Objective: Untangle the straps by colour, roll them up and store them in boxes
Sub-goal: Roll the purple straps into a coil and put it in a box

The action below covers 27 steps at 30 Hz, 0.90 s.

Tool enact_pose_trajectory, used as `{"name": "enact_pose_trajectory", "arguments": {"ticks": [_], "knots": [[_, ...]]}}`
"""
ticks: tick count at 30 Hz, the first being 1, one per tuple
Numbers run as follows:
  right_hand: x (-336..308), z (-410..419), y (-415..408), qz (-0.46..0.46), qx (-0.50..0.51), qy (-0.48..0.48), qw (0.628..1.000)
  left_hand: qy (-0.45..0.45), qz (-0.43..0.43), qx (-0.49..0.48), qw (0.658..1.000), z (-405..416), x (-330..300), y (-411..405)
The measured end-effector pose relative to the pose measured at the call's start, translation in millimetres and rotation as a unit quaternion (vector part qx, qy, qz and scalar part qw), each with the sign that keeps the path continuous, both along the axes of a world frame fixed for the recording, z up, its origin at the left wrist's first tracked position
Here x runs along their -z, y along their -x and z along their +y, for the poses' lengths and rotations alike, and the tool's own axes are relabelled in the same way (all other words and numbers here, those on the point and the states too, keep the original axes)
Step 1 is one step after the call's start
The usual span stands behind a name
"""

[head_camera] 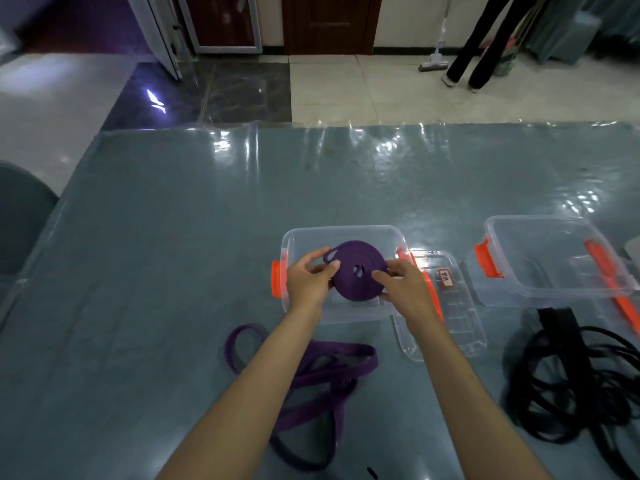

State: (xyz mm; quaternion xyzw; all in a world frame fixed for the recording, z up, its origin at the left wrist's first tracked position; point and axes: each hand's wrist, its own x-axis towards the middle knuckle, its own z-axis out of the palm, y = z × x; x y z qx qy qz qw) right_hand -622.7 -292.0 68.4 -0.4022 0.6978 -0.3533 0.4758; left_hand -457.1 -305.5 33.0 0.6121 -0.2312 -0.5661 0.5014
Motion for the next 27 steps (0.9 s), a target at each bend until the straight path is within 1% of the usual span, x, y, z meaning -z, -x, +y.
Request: {"name": "enact_pose_trajectory", "arguments": {"ticks": [3,6,10,14,18,23,27], "knots": [[15.9,-23.5,1.9,0.072,-0.051,-0.035,0.995,-0.045,-0.045,0.008,0.998,-25.2,22.8,1.8],[33.6,-42.7,-0.1,0.12,-0.102,-0.076,0.985,-0.083,-0.102,0.028,0.991,-43.2,45.8,2.7],[64.3,-59.6,-4.3,0.198,-0.191,-0.154,0.949,-0.113,-0.186,0.066,0.974,-59.4,73.8,2.7],[86.9,-73.3,-5.6,0.198,-0.226,-0.207,0.931,-0.156,-0.226,0.091,0.957,-67.7,91.0,2.3],[101.0,-87.3,-6.9,0.181,-0.22,-0.24,0.928,-0.187,-0.25,0.117,0.943,-73.9,101.6,5.3],[108.3,-95.8,-8.3,0.16,-0.206,-0.253,0.932,-0.19,-0.284,0.145,0.928,-81.0,103.4,5.3],[99.7,-94.3,-10.9,0.175,-0.222,-0.218,0.934,-0.179,-0.341,0.173,0.907,-79.0,96.7,4.0]]}}
